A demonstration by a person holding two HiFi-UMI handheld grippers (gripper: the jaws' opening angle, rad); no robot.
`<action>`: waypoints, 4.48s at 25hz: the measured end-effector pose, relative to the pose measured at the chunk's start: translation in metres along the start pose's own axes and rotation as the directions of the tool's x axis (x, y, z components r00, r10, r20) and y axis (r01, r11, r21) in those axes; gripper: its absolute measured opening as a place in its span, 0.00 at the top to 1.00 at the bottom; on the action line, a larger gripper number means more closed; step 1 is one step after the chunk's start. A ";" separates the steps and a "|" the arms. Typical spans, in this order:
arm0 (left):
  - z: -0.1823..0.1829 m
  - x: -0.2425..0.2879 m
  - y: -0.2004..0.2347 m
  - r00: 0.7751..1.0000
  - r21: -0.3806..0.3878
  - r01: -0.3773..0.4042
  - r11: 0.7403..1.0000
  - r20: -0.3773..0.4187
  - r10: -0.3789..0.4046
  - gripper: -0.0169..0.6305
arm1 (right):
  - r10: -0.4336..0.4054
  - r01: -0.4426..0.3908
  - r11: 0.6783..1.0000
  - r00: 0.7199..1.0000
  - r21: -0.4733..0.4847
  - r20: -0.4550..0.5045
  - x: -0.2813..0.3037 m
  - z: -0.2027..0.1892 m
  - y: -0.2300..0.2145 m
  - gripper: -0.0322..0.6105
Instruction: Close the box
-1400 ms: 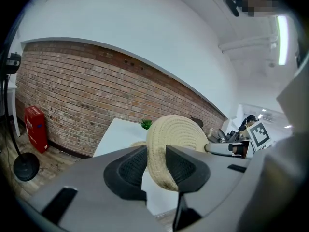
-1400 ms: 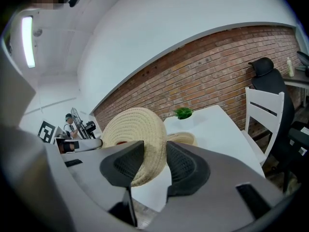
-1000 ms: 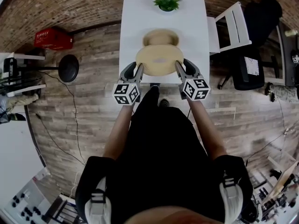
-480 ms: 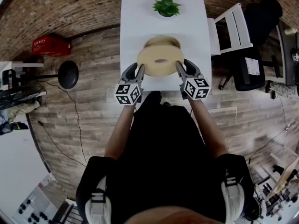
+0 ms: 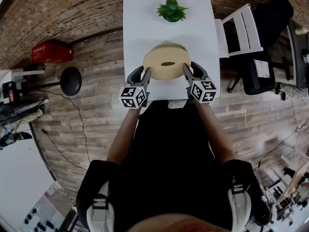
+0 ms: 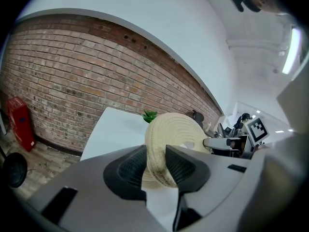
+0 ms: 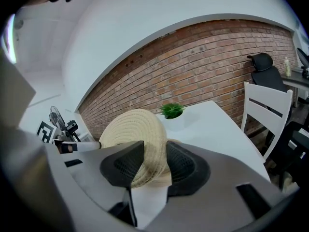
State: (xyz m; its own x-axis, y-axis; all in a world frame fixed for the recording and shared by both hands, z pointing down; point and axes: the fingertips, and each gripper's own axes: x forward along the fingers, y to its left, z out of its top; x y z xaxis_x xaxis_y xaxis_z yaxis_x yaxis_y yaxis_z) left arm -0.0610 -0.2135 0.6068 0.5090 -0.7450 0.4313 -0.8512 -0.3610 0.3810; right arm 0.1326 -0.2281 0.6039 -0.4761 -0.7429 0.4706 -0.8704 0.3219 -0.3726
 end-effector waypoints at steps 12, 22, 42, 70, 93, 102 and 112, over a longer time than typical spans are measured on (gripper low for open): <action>-0.002 0.036 0.014 0.996 -0.023 -0.090 0.996 -0.024 0.089 0.77 | 0.056 -0.056 0.998 0.995 -0.002 -0.079 0.037 0.001 -0.027 0.73; -0.023 0.052 0.023 0.990 -0.054 -0.130 0.990 -0.067 0.126 0.77 | 0.069 -0.072 0.997 0.986 -0.015 -0.152 0.058 -0.014 -0.042 0.72; -0.044 0.081 0.038 0.979 -0.083 -0.144 0.986 -0.158 0.130 0.77 | 0.039 -0.033 0.999 0.972 0.032 -0.231 0.086 -0.028 -0.063 0.72; -0.050 0.084 0.042 0.986 -0.073 -0.081 0.994 -0.150 0.070 0.73 | 0.044 -0.042 0.999 0.970 0.013 -0.240 0.091 -0.034 -0.064 0.70; -0.028 0.056 0.025 0.991 0.023 0.064 0.998 -0.119 -0.060 0.75 | 0.080 -0.096 0.984 0.990 -0.150 -0.113 0.060 -0.013 -0.027 0.74; -0.018 0.044 0.017 0.991 0.089 0.104 0.991 -0.089 -0.096 0.84 | 0.081 -0.091 0.990 0.992 -0.103 -0.098 0.037 -0.028 -0.025 0.93; -0.009 0.024 0.004 0.982 0.115 0.179 0.977 -0.088 -0.169 0.93 | 0.142 -0.151 0.984 0.985 -0.097 -0.094 0.017 -0.032 -0.001 0.95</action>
State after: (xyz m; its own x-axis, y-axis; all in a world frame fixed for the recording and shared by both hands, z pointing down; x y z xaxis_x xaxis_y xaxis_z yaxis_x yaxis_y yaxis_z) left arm -0.0515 -0.2279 0.6258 0.6548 -0.6210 0.4308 -0.7556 -0.5503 0.3553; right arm 0.1217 -0.2220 0.6380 -0.6041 -0.6314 0.4861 -0.7968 0.4857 -0.3594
